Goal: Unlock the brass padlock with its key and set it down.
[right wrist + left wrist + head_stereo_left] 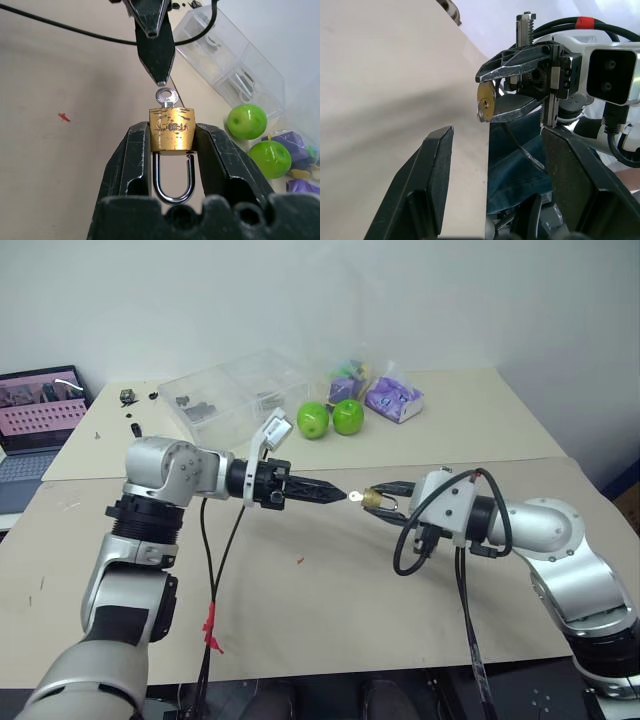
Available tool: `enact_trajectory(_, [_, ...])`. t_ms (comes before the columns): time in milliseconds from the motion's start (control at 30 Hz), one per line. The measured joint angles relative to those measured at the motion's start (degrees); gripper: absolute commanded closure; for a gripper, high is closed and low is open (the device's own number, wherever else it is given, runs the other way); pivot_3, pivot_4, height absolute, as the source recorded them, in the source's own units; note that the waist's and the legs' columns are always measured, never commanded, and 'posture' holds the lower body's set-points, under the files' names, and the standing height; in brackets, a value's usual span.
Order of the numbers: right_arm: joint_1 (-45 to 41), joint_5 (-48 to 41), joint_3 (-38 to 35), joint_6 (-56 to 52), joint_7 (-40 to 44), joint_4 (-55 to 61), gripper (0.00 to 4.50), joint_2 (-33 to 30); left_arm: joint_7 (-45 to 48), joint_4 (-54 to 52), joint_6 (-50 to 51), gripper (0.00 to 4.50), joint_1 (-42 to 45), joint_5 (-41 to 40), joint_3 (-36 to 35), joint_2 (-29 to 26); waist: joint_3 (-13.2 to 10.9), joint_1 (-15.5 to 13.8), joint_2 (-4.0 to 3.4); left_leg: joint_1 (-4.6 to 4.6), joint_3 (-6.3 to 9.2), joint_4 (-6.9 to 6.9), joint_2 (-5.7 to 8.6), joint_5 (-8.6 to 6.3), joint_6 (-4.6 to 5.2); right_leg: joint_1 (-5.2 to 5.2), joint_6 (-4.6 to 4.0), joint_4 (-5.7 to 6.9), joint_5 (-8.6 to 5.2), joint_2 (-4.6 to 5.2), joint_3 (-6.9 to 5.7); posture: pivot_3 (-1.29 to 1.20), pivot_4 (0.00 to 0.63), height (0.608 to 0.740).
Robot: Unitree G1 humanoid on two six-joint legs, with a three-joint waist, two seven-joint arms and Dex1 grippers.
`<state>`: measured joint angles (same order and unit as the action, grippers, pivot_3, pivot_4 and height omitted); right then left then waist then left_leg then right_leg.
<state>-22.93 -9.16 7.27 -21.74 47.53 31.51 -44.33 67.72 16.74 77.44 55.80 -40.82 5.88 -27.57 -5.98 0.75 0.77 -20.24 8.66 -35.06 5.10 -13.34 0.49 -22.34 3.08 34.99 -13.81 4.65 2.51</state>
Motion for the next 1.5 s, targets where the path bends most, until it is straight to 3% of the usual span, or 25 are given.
enact_trajectory(967, [0.73, 0.86, 1.49, -5.89, -2.76, 5.71, 3.58, 2.85, -0.79, 2.8, -4.98, 1.54, 0.46, 0.24, 1.74, 4.3, 0.0, 0.0, 0.0, 0.0, -0.01, 0.0, 0.0, 0.0, 0.0, 0.0, 0.0, 0.0, 0.0, 0.0, 0.01, 0.0, 0.15, 0.74])
enact_trajectory(1133, [0.97, 1.14, 1.51, -5.94, -2.72, 5.79, 3.58, 2.84, -0.53, 2.73, -5.06, 3.58, 0.46, 0.17, 1.81, 4.59, 0.0, 0.02, 0.0, 0.0, -0.02, -0.01, 0.01, 0.0, 0.0, 0.0, 0.0, 0.01, 0.0, 0.01, 0.02, 0.0, 0.15, 0.74])
enact_trajectory(1233, [1.02, 1.48, 1.5, -5.95, -2.69, 5.79, 3.58, 2.8, 0.0, 2.45, -4.97, 4.48, 0.46, 0.0, 1.87, 4.6, 0.0, 0.01, 0.0, 0.01, -0.01, -0.01, 0.0, 0.0, 0.0, 0.0, 0.0, 0.01, 0.0, 0.0, 0.01, 0.0, 0.15, 0.74])
enact_trajectory(1500, [0.98, 1.55, 1.47, -4.12, -1.68, 5.23, 3.58, 1.98, 0.48, 2.1, -4.93, 4.49, 0.45, 0.01, 2.33, 4.38, 0.0, 0.02, 0.0, 0.01, -0.01, -0.01, 0.01, 0.0, 0.0, 0.01, 0.0, 0.0, 0.0, 0.0, 0.01, 0.0, 0.15, 0.74])
